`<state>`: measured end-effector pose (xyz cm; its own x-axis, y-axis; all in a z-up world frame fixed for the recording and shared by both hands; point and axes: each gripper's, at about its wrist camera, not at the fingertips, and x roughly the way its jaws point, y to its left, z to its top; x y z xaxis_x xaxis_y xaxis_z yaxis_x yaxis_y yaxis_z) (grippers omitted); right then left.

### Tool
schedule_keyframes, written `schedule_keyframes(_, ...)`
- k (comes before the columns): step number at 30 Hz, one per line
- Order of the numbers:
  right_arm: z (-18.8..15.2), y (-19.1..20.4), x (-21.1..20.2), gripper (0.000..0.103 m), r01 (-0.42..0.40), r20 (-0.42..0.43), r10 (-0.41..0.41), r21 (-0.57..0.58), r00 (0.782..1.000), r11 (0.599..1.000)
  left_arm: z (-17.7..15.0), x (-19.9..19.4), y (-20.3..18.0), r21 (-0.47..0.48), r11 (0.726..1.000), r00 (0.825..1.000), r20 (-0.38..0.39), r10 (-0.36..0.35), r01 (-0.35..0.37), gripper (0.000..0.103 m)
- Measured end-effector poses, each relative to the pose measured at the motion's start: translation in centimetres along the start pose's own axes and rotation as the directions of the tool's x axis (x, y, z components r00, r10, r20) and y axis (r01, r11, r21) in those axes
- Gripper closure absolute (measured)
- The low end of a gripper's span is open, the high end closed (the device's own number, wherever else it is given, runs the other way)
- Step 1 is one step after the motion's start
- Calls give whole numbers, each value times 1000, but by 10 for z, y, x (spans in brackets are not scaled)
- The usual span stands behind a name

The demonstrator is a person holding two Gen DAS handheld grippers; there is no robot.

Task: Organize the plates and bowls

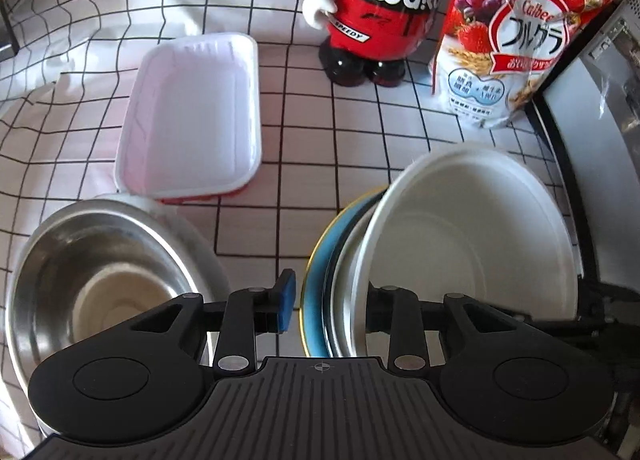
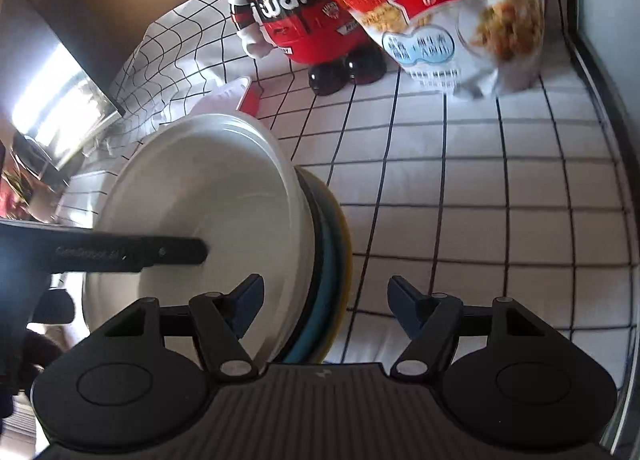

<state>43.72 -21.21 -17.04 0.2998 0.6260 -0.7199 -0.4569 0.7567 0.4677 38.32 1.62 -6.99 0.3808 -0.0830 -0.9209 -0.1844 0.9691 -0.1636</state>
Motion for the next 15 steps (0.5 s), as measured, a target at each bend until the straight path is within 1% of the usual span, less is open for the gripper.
schedule_keyframes(4, -1, 6, 4, 40, -4, -2, 4, 18, 1000, 1000, 3, 2, 3, 11, 1000, 1000, -7, -23, 23, 68)
schedule_keyframes(7, 0, 11, 9, 40, 28, 10, -28, 31, 1000, 999, -2, 0, 1, 67, 997, 999, -14, -34, 35, 71)
schedule_keyframes(8, 0, 14, 11, 40, 41, 14, -42, 39, 999, 998, -5, -1, 2, 75, 996, 999, -21, -47, 49, 71)
schedule_keyframes(9, -1, 15, 13, 40, 40, 8, -41, 57, 999, 998, -6, -1, 4, 72, 994, 996, -39, -75, 78, 71)
schedule_keyframes(11, -2, 17, 14, 40, 4, -11, -4, 80, 1000, 997, -7, 1, 5, 85, 990, 992, -69, -106, 111, 64)
schedule_keyframes(13, -3, 22, 13, 41, 29, -8, -28, 59, 1000, 998, -7, 6, 4, 98, 987, 990, -78, -119, 127, 58)
schedule_keyframes(14, -3, 23, 12, 41, 35, -7, -35, 51, 999, 998, -8, 8, 4, 88, 987, 988, -80, -130, 137, 56)
schedule_keyframes(15, -3, 24, 12, 41, 36, -7, -36, 52, 999, 998, -7, 9, 3, 85, 986, 987, -83, -138, 145, 56)
